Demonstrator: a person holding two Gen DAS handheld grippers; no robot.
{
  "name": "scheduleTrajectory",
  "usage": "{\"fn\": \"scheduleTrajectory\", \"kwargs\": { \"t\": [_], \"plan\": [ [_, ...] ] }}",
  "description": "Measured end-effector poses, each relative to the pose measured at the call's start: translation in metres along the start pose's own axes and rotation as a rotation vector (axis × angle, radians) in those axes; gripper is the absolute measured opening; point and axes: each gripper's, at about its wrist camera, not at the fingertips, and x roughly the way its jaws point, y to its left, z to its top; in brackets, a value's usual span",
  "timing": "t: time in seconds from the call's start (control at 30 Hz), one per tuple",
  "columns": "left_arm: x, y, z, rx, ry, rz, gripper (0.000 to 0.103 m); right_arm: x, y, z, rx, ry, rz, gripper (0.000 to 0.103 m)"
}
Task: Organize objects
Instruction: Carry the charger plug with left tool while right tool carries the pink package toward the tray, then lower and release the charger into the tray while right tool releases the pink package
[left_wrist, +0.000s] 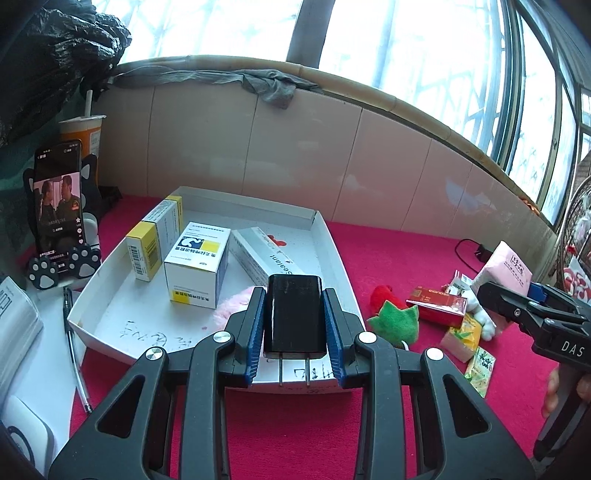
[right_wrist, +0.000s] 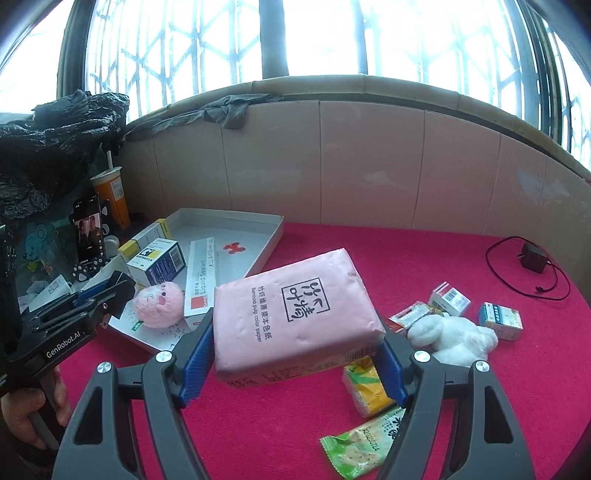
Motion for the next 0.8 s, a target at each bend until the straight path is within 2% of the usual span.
{"fn": "scheduleTrajectory", "kwargs": {
  "t": [0.23, 0.57, 0.8],
  "plan": [
    [0.002, 0.015, 0.008, 0.005, 0.011, 0.031, 0.03, 0.016, 0.017, 0.02, -0.025, 0.009, 0.036, 0.076],
    [0.008, 0.069, 0.017, -0.059, 0.035, 0.136, 0.03, 0.048, 0.041, 0.043, -0.081, 0.045, 0.073, 0.076],
    [0.03, 0.088, 0.028, -0.073, 0.03, 0.184, 0.03, 0.081, 0.06, 0.055, -0.079, 0.094, 0.11, 0.076]
  ]
}}
